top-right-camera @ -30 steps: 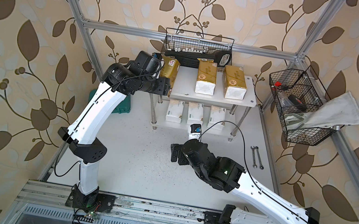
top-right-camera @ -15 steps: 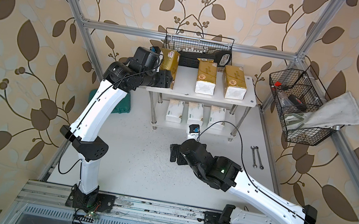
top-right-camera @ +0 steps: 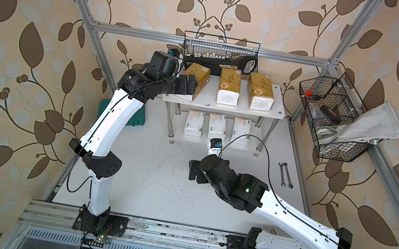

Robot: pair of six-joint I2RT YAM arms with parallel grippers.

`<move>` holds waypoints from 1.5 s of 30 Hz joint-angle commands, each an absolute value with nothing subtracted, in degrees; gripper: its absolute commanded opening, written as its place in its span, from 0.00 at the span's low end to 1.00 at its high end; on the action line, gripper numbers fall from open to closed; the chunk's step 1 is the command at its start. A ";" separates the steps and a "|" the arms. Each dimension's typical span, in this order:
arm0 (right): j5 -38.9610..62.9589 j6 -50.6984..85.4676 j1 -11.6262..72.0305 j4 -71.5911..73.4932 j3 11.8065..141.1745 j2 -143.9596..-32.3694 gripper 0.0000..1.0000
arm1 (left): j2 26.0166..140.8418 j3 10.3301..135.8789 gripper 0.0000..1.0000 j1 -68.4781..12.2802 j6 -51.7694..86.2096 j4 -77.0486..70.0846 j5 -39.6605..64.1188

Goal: Place the tissue boxes on the shelf by color
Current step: Place a box of tissues on the shelf.

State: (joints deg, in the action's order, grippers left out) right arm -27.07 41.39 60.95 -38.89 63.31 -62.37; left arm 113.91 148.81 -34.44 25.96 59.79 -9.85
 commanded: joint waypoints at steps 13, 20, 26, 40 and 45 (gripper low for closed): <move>-28.09 42.36 60.76 -39.17 62.00 -62.54 0.99 | 107.31 141.94 0.99 -35.55 29.74 53.00 -1.86; -28.26 42.36 60.81 -39.46 61.92 -62.23 0.99 | 107.75 141.94 0.99 -35.64 29.62 52.82 -1.84; -28.49 42.36 60.80 -39.88 61.93 -61.87 0.99 | 107.23 141.99 0.99 -35.60 28.19 53.25 -4.18; -31.89 41.33 60.73 -43.01 63.37 -58.43 0.99 | 98.81 136.24 0.99 -34.80 22.32 53.50 -12.06; -34.79 40.57 60.40 -45.77 64.43 -56.75 0.99 | 94.00 129.86 0.99 -34.89 23.97 52.51 -9.23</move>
